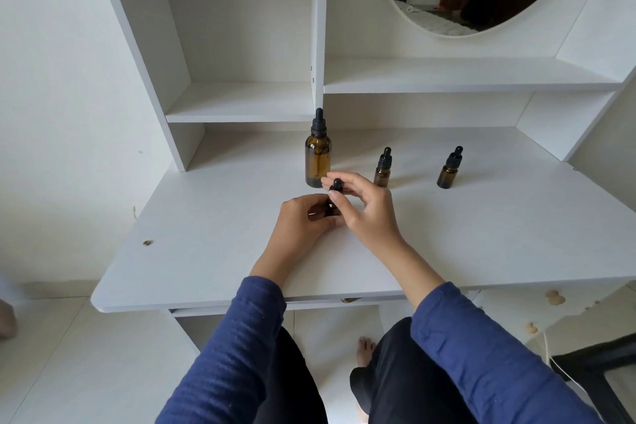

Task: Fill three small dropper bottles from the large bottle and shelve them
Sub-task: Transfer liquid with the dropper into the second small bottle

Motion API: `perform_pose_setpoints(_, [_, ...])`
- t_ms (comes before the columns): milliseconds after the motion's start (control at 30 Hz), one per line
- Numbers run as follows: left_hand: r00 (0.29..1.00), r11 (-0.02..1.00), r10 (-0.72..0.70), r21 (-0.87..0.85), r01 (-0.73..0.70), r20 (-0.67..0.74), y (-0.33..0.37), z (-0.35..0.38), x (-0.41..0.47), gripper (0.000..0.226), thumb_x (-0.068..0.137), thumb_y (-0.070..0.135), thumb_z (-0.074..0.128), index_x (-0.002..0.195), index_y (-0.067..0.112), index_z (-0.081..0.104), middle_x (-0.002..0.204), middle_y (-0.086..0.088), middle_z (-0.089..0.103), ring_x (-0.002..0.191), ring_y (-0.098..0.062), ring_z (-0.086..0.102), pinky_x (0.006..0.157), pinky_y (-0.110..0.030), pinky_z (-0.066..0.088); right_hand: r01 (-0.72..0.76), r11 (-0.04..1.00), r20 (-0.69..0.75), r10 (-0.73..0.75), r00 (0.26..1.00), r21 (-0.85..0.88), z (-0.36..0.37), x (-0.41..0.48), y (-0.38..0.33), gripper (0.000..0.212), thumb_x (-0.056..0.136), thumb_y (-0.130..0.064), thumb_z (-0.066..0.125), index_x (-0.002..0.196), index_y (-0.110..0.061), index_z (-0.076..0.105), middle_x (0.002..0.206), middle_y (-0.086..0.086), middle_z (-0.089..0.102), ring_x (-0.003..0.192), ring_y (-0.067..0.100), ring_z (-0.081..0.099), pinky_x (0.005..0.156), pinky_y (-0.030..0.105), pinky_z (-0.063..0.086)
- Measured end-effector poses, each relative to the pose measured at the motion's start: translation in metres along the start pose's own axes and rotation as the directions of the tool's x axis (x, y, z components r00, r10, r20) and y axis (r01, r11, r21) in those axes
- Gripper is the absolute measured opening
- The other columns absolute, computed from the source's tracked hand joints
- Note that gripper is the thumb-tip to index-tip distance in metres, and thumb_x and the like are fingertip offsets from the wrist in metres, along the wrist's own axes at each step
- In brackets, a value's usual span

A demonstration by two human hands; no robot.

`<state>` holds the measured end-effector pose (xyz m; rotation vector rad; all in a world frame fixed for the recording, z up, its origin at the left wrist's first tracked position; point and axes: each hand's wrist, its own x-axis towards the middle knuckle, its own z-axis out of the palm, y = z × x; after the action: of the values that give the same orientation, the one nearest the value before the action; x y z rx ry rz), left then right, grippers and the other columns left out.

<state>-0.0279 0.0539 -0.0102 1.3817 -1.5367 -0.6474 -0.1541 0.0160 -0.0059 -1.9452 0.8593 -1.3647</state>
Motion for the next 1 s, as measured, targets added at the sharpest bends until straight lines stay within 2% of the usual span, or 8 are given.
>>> perform_pose_setpoints(100, [1.000,1.000,-0.004,-0.022,0.004,0.001,0.001,0.000,-0.001,0.011,0.077,0.013,0.073,0.082,0.020,0.066,0.068,0.008,0.064,0.060,0.003,0.055,0.060,-0.005,0.041,0.048,0.998,-0.003,-0.049,0.999,-0.038,0.000,0.001,-0.003,0.024,0.086,-0.012,0.059,0.109,-0.007,0.064,0.104,0.002,0.068,0.100,0.009,0.062,0.091,0.024,0.049])
perform_pose_setpoints(167, [1.000,1.000,-0.002,-0.014,0.002,-0.004,0.000,0.000,-0.001,0.010,0.077,0.013,0.073,0.082,0.020,0.066,0.072,0.002,0.066,0.063,-0.002,0.056,0.061,-0.006,0.042,0.090,0.993,-0.067,-0.095,0.993,-0.080,0.002,0.006,-0.005,0.021,0.082,-0.016,0.066,0.100,-0.007,0.066,0.097,0.003,0.065,0.092,0.011,0.062,0.083,0.024,0.051])
perform_pose_setpoints(267, [0.999,0.999,-0.033,-0.029,0.033,0.003,-0.002,0.000,0.000,0.014,0.077,0.011,0.073,0.091,0.012,0.069,0.079,0.002,0.069,0.064,0.007,0.059,0.063,-0.004,0.042,0.075,0.992,-0.120,-0.087,0.989,-0.104,0.000,0.013,-0.009,0.014,0.079,-0.011,0.070,0.091,-0.008,0.064,0.083,0.000,0.064,0.079,0.005,0.061,0.076,0.017,0.048])
perform_pose_setpoints(467, [0.998,0.996,-0.068,-0.060,0.067,0.001,-0.004,0.001,0.001,0.021,0.077,0.010,0.074,0.097,0.009,0.069,0.085,0.000,0.070,0.066,0.009,0.059,0.065,-0.002,0.042,0.055,0.997,0.011,-0.055,0.998,-0.047,-0.009,0.012,-0.012,0.023,0.088,-0.006,0.054,0.110,-0.007,0.061,0.104,0.003,0.068,0.100,0.005,0.062,0.090,0.017,0.047])
perform_pose_setpoints(567, [0.998,0.996,-0.067,-0.052,0.067,-0.003,-0.004,0.002,0.001,0.020,0.077,0.010,0.073,0.096,0.007,0.069,0.087,-0.004,0.071,0.068,0.004,0.061,0.065,-0.003,0.043,0.049,0.993,-0.022,-0.052,0.998,-0.105,-0.006,0.014,-0.009,0.019,0.082,-0.013,0.064,0.101,-0.012,0.062,0.094,0.000,0.067,0.091,0.006,0.062,0.082,0.021,0.050])
perform_pose_setpoints(667, [0.998,0.996,-0.069,-0.057,0.069,0.001,-0.003,0.001,0.000,0.021,0.077,0.009,0.073,0.098,0.008,0.069,0.086,0.000,0.070,0.067,0.009,0.060,0.065,-0.002,0.042,0.057,0.991,-0.012,-0.059,0.998,-0.120,-0.007,0.017,-0.010,0.012,0.083,-0.007,0.063,0.094,-0.011,0.065,0.089,-0.003,0.068,0.086,0.007,0.063,0.080,0.019,0.050])
perform_pose_setpoints(867, [0.996,0.994,-0.085,-0.069,0.085,0.000,-0.001,0.001,-0.001,0.020,0.076,0.006,0.073,0.095,0.007,0.068,0.085,-0.003,0.067,0.063,0.011,0.056,0.065,-0.001,0.042,0.071,0.995,-0.030,-0.073,0.997,-0.065,-0.014,0.022,-0.018,0.015,0.085,-0.004,0.056,0.095,-0.008,0.066,0.091,0.002,0.069,0.087,0.010,0.064,0.080,0.019,0.051])
perform_pose_setpoints(1000, [0.994,0.990,-0.111,-0.084,0.110,0.002,-0.002,0.001,0.000,0.025,0.075,0.007,0.074,0.099,0.007,0.068,0.087,-0.001,0.066,0.063,0.015,0.056,0.064,0.000,0.041,-0.012,0.996,-0.157,0.026,0.987,0.090,-0.025,0.028,-0.023,0.013,0.086,-0.005,0.060,0.092,-0.014,0.067,0.089,-0.001,0.068,0.084,0.011,0.063,0.072,0.018,0.050])
